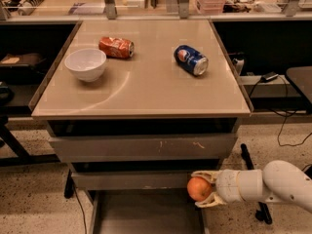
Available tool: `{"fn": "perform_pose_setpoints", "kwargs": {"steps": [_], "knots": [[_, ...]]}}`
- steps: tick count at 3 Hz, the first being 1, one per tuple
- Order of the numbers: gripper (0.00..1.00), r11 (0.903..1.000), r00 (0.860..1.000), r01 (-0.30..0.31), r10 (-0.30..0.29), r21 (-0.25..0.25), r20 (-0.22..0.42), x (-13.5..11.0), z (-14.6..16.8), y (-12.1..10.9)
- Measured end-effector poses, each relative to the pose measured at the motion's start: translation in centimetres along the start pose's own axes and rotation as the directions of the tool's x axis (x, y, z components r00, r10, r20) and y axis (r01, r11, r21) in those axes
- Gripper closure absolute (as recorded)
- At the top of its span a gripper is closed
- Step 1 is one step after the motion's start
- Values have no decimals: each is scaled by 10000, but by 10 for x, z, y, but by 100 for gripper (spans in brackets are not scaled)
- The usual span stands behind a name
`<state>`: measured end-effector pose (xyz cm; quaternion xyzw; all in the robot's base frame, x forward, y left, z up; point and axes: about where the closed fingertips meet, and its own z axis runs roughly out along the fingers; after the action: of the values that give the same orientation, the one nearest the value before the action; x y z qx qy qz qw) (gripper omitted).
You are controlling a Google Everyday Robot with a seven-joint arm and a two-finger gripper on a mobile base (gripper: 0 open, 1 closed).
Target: Pick orange from bottom drawer and place on counter
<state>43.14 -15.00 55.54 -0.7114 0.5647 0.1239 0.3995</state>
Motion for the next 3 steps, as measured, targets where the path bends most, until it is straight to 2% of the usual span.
{"fn": "perform_pose_setpoints", "kwargs": {"steps": [1,2,3], "knots": [[100,9997,9996,248,-249,-38,-148,-7,0,3],[100,9922,9920,1240,-1243,-141,-224,-47,-22,15],[100,9739,9732,2266,-2268,-111,-381,-109,-67,-5]]}}
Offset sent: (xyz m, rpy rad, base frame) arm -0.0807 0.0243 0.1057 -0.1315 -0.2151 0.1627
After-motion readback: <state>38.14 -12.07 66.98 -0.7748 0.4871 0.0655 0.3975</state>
